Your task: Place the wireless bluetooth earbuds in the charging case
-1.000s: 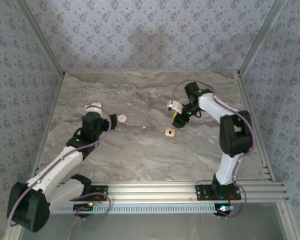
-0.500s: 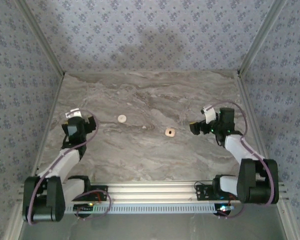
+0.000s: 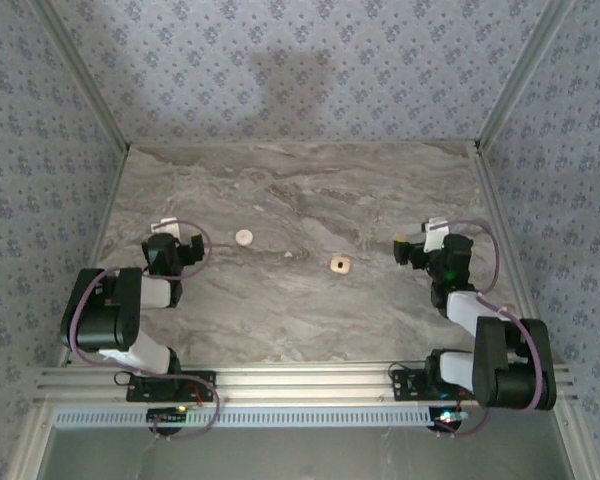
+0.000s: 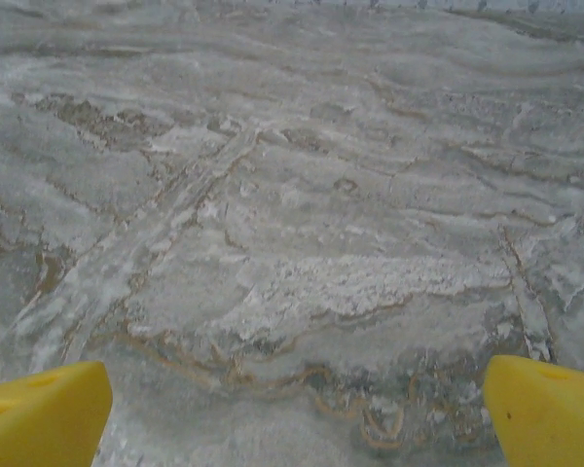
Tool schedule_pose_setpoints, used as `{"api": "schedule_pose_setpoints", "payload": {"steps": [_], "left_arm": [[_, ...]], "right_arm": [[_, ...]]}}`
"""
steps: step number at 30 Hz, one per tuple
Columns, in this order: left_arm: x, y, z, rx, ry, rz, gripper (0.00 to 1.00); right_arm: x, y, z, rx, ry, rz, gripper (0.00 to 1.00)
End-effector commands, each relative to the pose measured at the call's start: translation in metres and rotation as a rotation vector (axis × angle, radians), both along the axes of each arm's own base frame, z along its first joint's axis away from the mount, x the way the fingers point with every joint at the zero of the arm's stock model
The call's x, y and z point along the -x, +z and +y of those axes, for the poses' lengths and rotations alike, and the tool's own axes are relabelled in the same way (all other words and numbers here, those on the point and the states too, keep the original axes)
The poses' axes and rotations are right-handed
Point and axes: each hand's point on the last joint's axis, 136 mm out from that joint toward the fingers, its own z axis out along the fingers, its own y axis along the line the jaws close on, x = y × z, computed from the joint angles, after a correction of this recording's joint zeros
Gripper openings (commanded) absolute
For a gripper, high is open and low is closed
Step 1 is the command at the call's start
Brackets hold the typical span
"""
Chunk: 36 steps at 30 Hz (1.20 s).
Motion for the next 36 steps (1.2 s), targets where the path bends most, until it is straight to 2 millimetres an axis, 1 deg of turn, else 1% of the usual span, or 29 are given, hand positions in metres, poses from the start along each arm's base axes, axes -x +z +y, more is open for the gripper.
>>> {"api": "schedule_pose_setpoints", "payload": {"steps": [1, 3, 5, 8, 11, 12, 13, 14, 15, 16, 17, 18, 36], "left_arm": [[-0.014, 0.029, 0.008, 0.006, 0.047, -0.107, 1.00], [-0.014, 0.028, 0.008, 0.007, 0.046, -0.096, 1.00], [-0.014, 0.029, 0.008, 0.005, 0.045, -0.096, 1.00], [-0.016, 0.028, 0.004, 0.002, 0.022, -0.088, 1.00], [-0.016, 0.029, 0.004, 0.001, 0.023, -0.092, 1.00], [-0.016, 0.028, 0.004, 0.001, 0.023, -0.091, 1.00], [-0.016, 0.028, 0.004, 0.000, 0.021, -0.089, 1.00], [-0.016, 0.028, 0.004, 0.000, 0.023, -0.090, 1.00], [-0.016, 0.028, 0.004, 0.001, 0.020, -0.091, 0.99], [-0.016, 0.028, 0.004, 0.002, 0.021, -0.090, 1.00], [-0.016, 0.028, 0.003, 0.001, 0.018, -0.089, 1.00], [-0.016, 0.028, 0.004, 0.001, 0.019, -0.090, 1.00], [-0.016, 0.028, 0.002, 0.004, 0.011, -0.088, 1.00]], "right_arm": [[-0.017, 0.016, 0.007, 0.005, 0.012, -0.096, 1.00], [-0.024, 0.010, 0.013, 0.038, 0.039, -0.093, 1.00], [-0.031, 0.002, 0.015, 0.046, 0.045, -0.058, 1.00], [-0.031, 0.002, 0.011, 0.030, 0.033, -0.057, 1.00], [-0.032, -0.003, 0.002, 0.020, -0.008, -0.057, 1.00], [-0.033, -0.013, 0.000, 0.021, -0.022, -0.049, 1.00], [-0.038, -0.014, -0.001, 0.000, -0.035, -0.091, 1.00], [-0.038, -0.010, -0.014, 0.004, -0.101, -0.088, 1.00], [-0.038, -0.018, -0.020, 0.007, -0.133, -0.010, 1.00], [-0.042, -0.017, -0.019, -0.007, -0.132, -0.033, 1.00], [-0.041, -0.015, -0.023, -0.010, -0.151, -0.045, 1.00], [-0.041, -0.017, -0.025, -0.006, -0.157, -0.010, 1.00], [-0.041, -0.018, -0.025, -0.011, -0.155, -0.017, 1.00]]}}
